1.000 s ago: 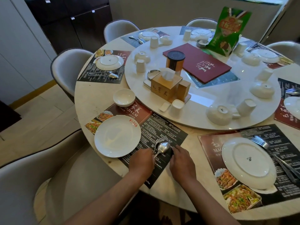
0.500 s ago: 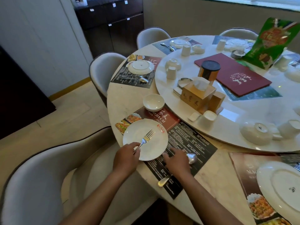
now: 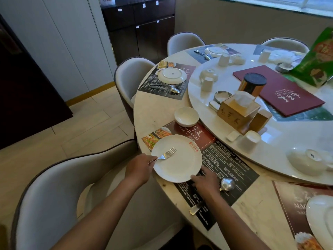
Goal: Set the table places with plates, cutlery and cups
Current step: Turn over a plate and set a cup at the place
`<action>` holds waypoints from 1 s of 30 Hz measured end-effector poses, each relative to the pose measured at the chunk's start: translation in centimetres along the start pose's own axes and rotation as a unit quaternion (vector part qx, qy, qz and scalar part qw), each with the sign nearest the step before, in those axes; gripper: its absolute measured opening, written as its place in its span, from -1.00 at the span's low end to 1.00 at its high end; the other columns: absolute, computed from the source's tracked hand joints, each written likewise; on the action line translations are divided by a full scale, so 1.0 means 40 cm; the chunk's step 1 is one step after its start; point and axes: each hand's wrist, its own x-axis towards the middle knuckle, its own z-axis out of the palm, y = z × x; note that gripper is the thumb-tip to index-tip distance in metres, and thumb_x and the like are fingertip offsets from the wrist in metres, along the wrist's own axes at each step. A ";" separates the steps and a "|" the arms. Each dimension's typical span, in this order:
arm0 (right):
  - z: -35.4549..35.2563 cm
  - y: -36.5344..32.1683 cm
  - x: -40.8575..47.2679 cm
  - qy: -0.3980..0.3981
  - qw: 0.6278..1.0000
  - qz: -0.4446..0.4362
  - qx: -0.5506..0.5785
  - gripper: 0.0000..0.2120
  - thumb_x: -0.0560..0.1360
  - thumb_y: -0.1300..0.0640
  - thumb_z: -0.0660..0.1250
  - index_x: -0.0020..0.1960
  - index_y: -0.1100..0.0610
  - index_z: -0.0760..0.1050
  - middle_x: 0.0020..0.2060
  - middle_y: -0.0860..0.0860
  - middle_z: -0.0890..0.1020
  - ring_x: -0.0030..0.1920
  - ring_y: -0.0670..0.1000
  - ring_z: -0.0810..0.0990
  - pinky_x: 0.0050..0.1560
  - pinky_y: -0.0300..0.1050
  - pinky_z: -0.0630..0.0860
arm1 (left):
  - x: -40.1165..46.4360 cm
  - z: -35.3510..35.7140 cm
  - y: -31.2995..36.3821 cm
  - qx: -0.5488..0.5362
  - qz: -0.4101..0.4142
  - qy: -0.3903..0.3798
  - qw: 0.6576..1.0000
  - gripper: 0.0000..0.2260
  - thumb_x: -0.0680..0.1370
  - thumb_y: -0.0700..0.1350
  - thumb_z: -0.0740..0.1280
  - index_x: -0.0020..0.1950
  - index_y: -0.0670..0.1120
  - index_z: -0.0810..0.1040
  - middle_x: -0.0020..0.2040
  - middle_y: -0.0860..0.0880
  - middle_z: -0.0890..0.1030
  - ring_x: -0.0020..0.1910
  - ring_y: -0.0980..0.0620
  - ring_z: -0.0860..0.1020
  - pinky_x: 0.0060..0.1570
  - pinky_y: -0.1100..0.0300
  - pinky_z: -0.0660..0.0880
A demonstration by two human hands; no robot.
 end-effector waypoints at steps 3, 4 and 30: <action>0.002 -0.001 0.001 -0.001 1.000 0.004 0.008 -0.51 0.52 0.27 0.41 0.41 0.00 0.46 -0.22 0.06 0.70 -0.15 0.11 0.70 -0.07 0.15 0.67 | 0.014 0.001 -0.001 0.017 0.007 -0.006 1.000 -0.72 0.66 0.07 0.26 0.35 0.15 0.59 0.10 0.03 0.61 0.03 0.04 0.57 -0.06 0.15 0.55; 0.002 -0.001 0.001 -0.002 1.000 0.003 0.011 -0.51 0.52 0.27 0.41 0.41 -0.01 0.46 -0.22 0.08 0.70 -0.14 0.12 0.71 -0.06 0.17 0.66 | 0.017 0.002 -0.002 0.026 0.009 -0.007 1.000 -0.72 0.67 0.08 0.25 0.36 0.15 0.58 0.08 0.04 0.60 0.01 0.05 0.56 -0.11 0.17 0.53; -0.261 0.219 -0.080 0.204 0.907 -0.127 -0.347 -0.86 0.51 0.02 0.33 0.05 -0.01 0.54 -0.02 -0.03 0.54 -0.08 -0.05 0.47 -0.16 -0.09 0.55 | -0.179 0.215 0.403 0.122 0.213 -0.079 0.966 -0.74 0.57 0.17 0.34 0.05 0.00 0.53 0.01 0.01 0.60 -0.01 -0.02 0.58 -0.18 0.10 0.38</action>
